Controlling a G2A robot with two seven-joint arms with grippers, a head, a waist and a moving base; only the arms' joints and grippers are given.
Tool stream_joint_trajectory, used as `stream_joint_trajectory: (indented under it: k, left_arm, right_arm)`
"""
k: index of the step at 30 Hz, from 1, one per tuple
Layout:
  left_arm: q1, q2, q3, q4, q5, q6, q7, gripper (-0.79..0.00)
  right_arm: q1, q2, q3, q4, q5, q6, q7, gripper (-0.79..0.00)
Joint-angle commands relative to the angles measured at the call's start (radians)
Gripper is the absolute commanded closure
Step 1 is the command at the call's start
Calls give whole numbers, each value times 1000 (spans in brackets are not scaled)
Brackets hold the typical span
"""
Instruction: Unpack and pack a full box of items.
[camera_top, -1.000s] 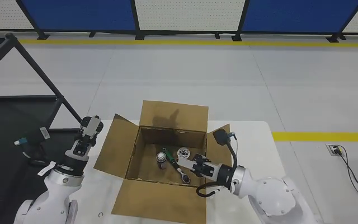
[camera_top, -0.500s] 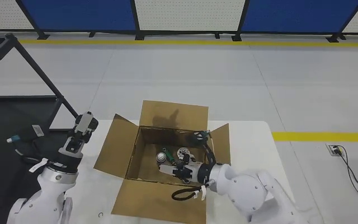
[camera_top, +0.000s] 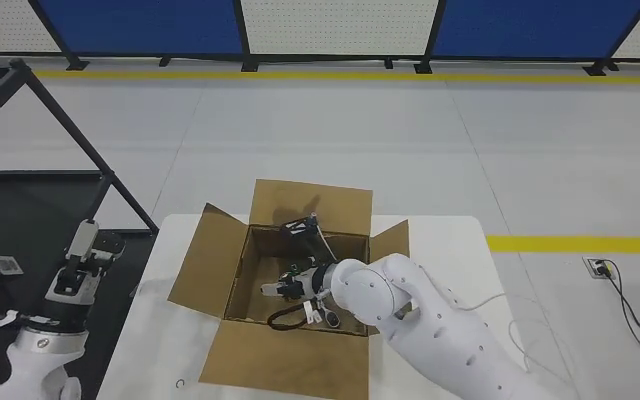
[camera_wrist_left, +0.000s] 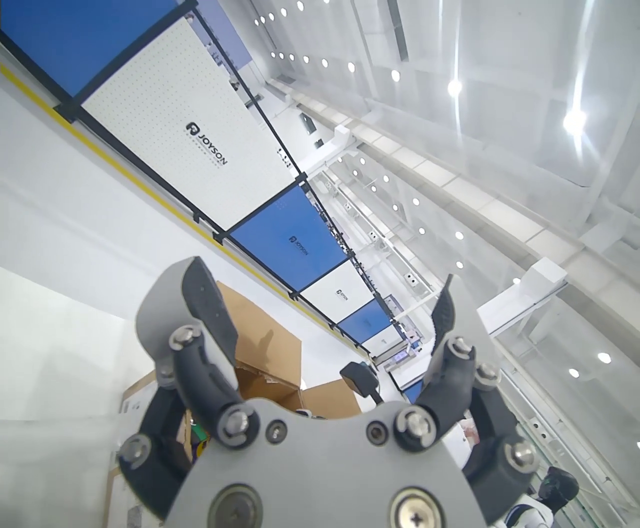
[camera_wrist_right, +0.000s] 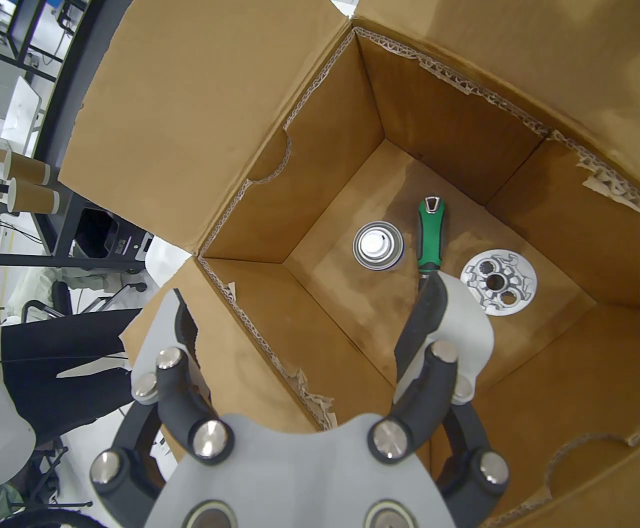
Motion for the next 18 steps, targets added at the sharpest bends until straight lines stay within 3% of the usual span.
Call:
stream_joint_trajectory:
  k: [1, 11, 18]
  left_arm:
    - [-1, 0, 1, 0, 1, 0, 1, -785]
    - [-1, 0, 1, 0, 1, 0, 1, -785]
    - [33, 2, -16, 6, -35, 11, -40, -785]
  right_arm:
    - [-1, 1, 1, -3, -3, 1, 0, -785]
    - [-13, 0, -6, 6, -19, 1, -14, -785]
    - [41, -43, -126, 105, -130, -103, 4, -785]
